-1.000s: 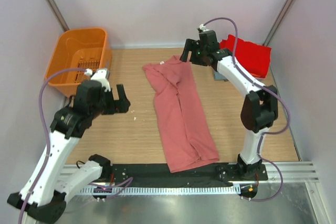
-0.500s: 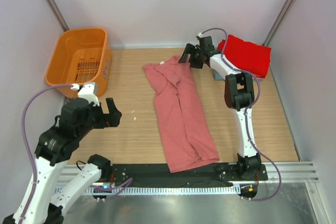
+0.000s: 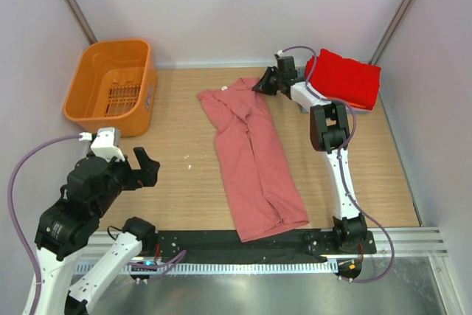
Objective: Fold and stack the t-shirts
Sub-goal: Fold the tshirt
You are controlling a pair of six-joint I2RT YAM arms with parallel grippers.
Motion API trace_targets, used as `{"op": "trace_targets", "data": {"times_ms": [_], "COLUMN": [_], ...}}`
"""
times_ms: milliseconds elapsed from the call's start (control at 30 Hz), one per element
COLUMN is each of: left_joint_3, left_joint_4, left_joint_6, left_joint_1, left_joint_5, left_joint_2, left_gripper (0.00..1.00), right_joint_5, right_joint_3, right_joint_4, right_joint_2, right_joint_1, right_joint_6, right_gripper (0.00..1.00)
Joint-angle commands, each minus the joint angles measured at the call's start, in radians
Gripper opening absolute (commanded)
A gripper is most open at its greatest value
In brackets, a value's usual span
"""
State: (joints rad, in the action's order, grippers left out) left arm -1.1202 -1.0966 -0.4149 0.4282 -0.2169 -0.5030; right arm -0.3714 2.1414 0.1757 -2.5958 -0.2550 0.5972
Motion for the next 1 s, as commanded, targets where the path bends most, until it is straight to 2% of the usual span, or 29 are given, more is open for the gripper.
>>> {"op": "trace_targets", "data": {"times_ms": [0,100,133,233,300,600,633,667,700,733,800,867,967], "left_joint_3": [0.011,0.033,0.045,0.12,0.164,0.183,0.192,0.194,0.197,0.197,0.201,0.203,0.206], "left_joint_4": [0.052,0.101,0.136,0.21,0.247,0.265,0.277,0.282,0.287,0.29,0.296,0.296,0.297], "left_joint_6": [0.004,0.008,0.01,0.001,-0.004,-0.002,-0.002,0.001,0.004,0.005,0.007,0.005,0.004], "left_joint_1": [0.003,0.003,0.003,0.003,0.003,-0.019,-0.028,-0.054,-0.069,-0.083,-0.117,-0.121,-0.121], "left_joint_5": [-0.012,-0.019,-0.021,-0.019,0.004,0.016,0.03,0.042,0.051,0.059,0.074,0.068,0.062], "left_joint_2": [0.024,0.04,0.052,0.067,0.063,0.037,0.041,0.047,0.053,0.058,0.061,0.06,0.06], "left_gripper": [1.0,1.0,1.0,1.0,1.0,1.0,1.0,1.0,1.0,1.0,1.0,1.0,1.0], "right_joint_5": [0.04,0.23,0.365,0.508,0.534,0.51,0.493,0.468,0.425,0.41,0.405,0.399,0.396], "right_joint_3": [0.04,-0.014,-0.046,-0.219,-0.267,-0.175,-0.172,-0.155,-0.146,-0.14,-0.143,-0.222,-0.386], "right_joint_4": [-0.051,-0.029,-0.01,-0.063,-0.082,0.016,0.012,0.008,0.007,0.002,0.004,-0.019,-0.096], "right_joint_2": [-0.02,0.028,0.049,0.158,0.183,0.134,0.134,0.131,0.131,0.134,0.173,0.282,0.441], "right_joint_1": [-0.007,0.003,0.011,0.039,0.045,0.048,0.048,0.048,0.045,0.04,0.03,0.028,0.028], "right_joint_6": [0.052,0.07,0.097,0.162,0.168,0.165,0.155,0.141,0.121,0.106,0.055,0.03,-0.004], "right_gripper": [0.01,0.01,0.01,0.01,0.01,0.01,0.04,0.15,0.47,0.59,0.75,0.75,0.7]}}
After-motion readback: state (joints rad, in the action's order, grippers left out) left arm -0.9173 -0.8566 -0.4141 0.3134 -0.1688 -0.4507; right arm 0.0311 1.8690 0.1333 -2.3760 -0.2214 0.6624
